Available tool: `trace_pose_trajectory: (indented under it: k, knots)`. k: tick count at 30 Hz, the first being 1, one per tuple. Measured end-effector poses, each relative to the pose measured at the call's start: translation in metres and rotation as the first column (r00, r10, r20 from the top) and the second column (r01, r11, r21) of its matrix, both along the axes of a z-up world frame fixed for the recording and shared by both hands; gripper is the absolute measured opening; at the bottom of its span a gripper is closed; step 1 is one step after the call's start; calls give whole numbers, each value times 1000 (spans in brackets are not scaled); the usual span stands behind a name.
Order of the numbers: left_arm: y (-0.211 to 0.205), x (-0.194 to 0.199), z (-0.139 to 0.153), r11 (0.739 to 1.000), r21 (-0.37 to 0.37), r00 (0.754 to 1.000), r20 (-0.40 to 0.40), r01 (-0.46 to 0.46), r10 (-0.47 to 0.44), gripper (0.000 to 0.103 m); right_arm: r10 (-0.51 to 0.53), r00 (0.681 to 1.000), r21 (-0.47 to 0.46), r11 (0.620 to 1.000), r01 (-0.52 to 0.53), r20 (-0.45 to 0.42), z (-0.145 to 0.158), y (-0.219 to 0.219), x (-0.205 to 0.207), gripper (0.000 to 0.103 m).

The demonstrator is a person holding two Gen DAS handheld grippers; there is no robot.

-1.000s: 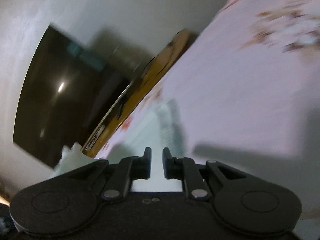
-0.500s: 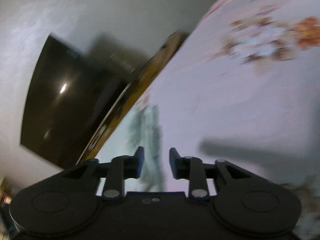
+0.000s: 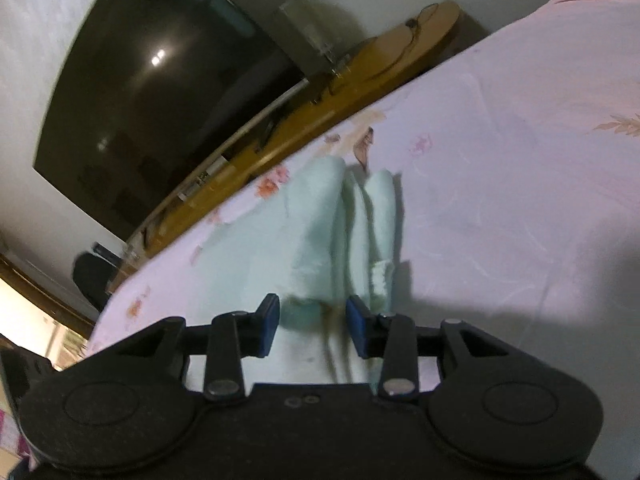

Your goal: Fold small clothes

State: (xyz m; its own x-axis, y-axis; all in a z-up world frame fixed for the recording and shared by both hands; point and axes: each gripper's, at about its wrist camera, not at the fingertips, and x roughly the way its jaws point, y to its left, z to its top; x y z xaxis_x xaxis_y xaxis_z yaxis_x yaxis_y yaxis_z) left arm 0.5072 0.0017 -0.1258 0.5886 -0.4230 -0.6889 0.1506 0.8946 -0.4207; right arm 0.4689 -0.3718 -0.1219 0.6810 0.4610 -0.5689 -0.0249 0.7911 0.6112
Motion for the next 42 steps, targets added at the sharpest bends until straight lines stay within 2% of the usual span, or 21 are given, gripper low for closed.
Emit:
trace_pose_trajectory:
  k: [3,6,10,12,13,16,17,18,20,23,26,27,29,30,31,33,37,38,39,40,42]
  knots:
    - [-2,-1,0,999,32,999,26,34,-35,73,21,1000,17,1000,-20,-12,-6,3,1,38]
    - [1,3,2,999,22,999,19,43,-44,72,61,998,11,998,-61,-3,-3,8,-2,39]
    - [0,14,15,998,52,998,54,29,-32,72,111,993,101,989,-108,-25,-14,5,7,39]
    - [-4,24,19,996,85,997,67,32,-38,72,90,996,124,988,-88,-15,-17,1,13,34]
    - [-7,31,15,995,88,998,48,45,-49,72,61,998,94,994,-60,-12,-17,2,14,30]
    - [-10,43,8,995,67,997,22,78,-80,73,97,995,37,995,-98,16,-17,16,13,33]
    - [-12,43,10,993,83,996,24,86,-88,72,108,994,6,994,-108,21,-15,22,12,18]
    - [-14,41,16,992,97,995,36,86,-90,72,118,993,-18,993,-117,24,-12,25,12,15]
    - [-16,35,26,991,103,992,84,90,-99,72,109,991,-100,990,-102,72,7,35,2,14]
    - [-29,36,25,982,135,988,65,133,-142,72,80,983,-115,992,-61,164,34,39,-27,13]
    - [-38,42,11,977,146,986,37,153,-160,73,12,997,-136,991,-2,70,14,33,-30,14]
    - [-39,43,11,978,145,987,35,149,-156,73,-15,1000,-122,992,17,21,-1,29,-26,14]
    - [-39,42,17,975,156,986,35,155,-163,73,-39,999,17,999,39,-10,-21,11,-22,16]
    - [-38,40,22,975,158,985,60,154,-165,73,-52,999,73,996,53,-11,-19,3,-23,20]
    - [-36,38,26,976,156,982,87,151,-166,72,-70,997,101,993,68,12,-14,-3,-26,29]
    - [-32,40,27,981,140,982,112,138,-154,72,-96,992,71,993,90,84,-2,-9,-30,35]
    - [-32,55,16,988,100,987,96,118,-127,73,-104,993,34,994,103,61,0,-15,-1,34]
    - [-34,59,12,987,104,987,90,123,-132,74,-107,992,-4,994,108,62,0,-11,9,29]
    - [-37,63,9,986,118,988,84,121,-131,86,-107,993,-35,993,109,58,1,-7,17,22]
    - [-38,66,8,984,137,988,90,113,-126,89,-98,994,-75,992,102,49,0,-2,25,8]
    - [-36,67,14,988,114,985,126,103,-117,89,-83,996,-198,976,87,32,-1,8,38,8]
